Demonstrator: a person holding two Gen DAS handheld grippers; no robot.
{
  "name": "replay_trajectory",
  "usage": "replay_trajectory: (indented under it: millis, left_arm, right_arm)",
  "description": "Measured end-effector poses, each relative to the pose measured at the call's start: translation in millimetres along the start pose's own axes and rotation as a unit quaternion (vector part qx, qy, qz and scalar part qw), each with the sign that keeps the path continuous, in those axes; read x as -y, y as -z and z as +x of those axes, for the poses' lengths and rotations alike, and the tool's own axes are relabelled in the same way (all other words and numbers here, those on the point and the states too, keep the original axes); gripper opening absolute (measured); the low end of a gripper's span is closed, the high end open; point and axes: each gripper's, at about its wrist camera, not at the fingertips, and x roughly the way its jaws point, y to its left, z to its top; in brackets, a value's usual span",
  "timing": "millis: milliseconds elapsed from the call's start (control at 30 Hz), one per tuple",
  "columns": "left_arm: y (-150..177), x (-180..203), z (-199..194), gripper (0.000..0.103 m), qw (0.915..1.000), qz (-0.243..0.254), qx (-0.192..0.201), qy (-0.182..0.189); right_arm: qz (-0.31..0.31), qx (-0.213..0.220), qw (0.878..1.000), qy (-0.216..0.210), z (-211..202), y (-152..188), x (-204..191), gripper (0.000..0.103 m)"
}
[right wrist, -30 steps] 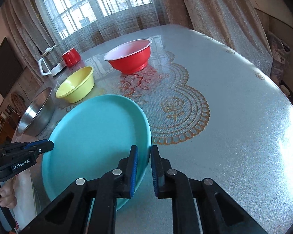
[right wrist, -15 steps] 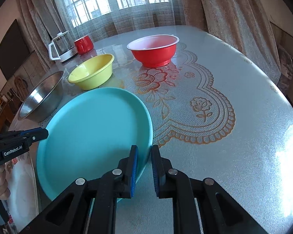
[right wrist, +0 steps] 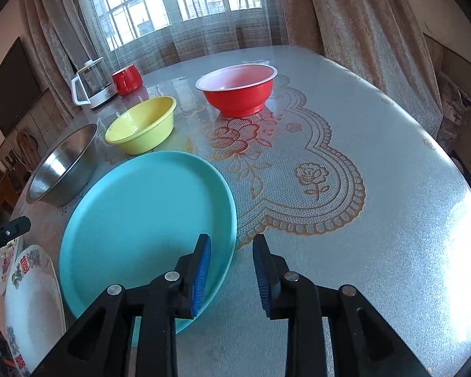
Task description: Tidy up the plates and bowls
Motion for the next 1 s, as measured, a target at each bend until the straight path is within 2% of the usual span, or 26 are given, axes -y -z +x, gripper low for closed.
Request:
replay_trajectory:
  millis: [167,300,633,800,1000]
  left_arm:
    - [14.0,-21.8,-15.4,0.013,0.9996,-0.023,0.013,-0.013]
    - [27.5,-40.7,-26.6,0.013,0.9986,-0.045,0.019,-0.020]
    - [55.1,-98.4,-47.6,0.013,0.9925,-0.109,0.033,-0.043]
    - [64.4,-131.3,-58.3,0.014,0.9868,-0.143,0.044,-0.062]
    - [77.2,-167.4,-65.0,0.017,0.9801,-0.171,0.052,-0.087]
  right_arm:
    - [-0.009,0.017,1.000,0.005,-10.7,-3.4,-9.7,0.030]
    - [-0.024,0.024,0.999,-0.013,-18.4,-6.0,-25.4,0.030]
    - [-0.053,-0.007,0.991,-0.120,-18.6,-5.1,-80.5,0.030]
    - [-0.102,-0.023,0.978,-0.181,-20.9,-4.4,-132.2,0.030]
    - [-0.153,-0.074,0.951,-0.260,-15.4,0.4,-207.0,0.030]
